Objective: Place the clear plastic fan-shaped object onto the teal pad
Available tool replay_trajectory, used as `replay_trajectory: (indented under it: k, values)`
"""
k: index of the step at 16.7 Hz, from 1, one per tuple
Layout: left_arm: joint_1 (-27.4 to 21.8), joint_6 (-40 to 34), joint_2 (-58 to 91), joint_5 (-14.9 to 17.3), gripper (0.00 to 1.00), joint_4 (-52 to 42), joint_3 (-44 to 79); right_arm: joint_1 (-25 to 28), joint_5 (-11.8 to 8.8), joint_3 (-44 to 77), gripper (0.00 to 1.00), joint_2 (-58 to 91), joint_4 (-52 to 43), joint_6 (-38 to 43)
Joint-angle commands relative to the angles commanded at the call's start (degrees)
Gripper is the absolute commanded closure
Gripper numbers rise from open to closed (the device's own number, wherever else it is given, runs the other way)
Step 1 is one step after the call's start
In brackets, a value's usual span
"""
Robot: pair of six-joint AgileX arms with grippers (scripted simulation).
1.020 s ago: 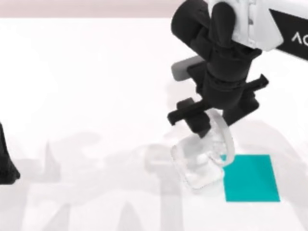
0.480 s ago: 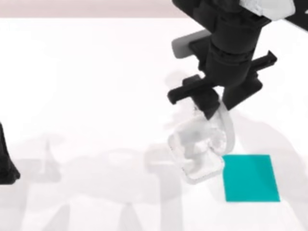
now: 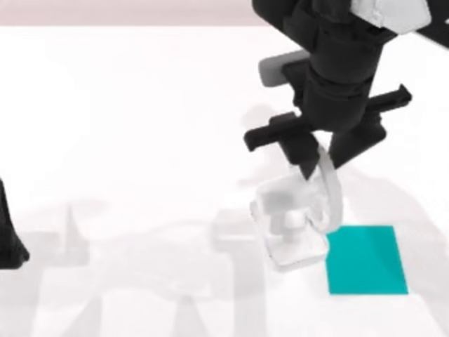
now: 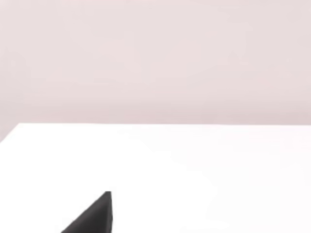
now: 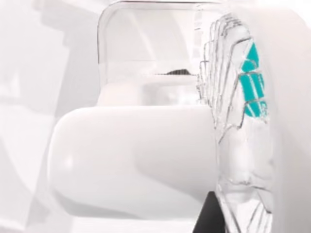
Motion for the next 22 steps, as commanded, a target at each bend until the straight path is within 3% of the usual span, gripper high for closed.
replay_trajectory:
  k: [5, 16, 19, 22]
  values:
    - [0.00, 0.00, 0.00, 0.00, 0.00, 0.00, 0.00, -0.80, 0.09, -4.52, 1.00, -3.00, 0.34, 21.12]
    - [0.00, 0.00, 0.00, 0.00, 0.00, 0.00, 0.00, -4.03, 0.32, -20.52, 1.00, -16.02, 4.79, 86.86]
    - [0.00, 0.00, 0.00, 0.00, 0.00, 0.00, 0.00, -4.78, 0.37, -24.33, 1.00, -18.84, 5.84, 97.09]
    - [0.00, 0.00, 0.00, 0.00, 0.00, 0.00, 0.00, -5.18, 0.40, -26.33, 1.00, -20.26, 6.35, 101.84]
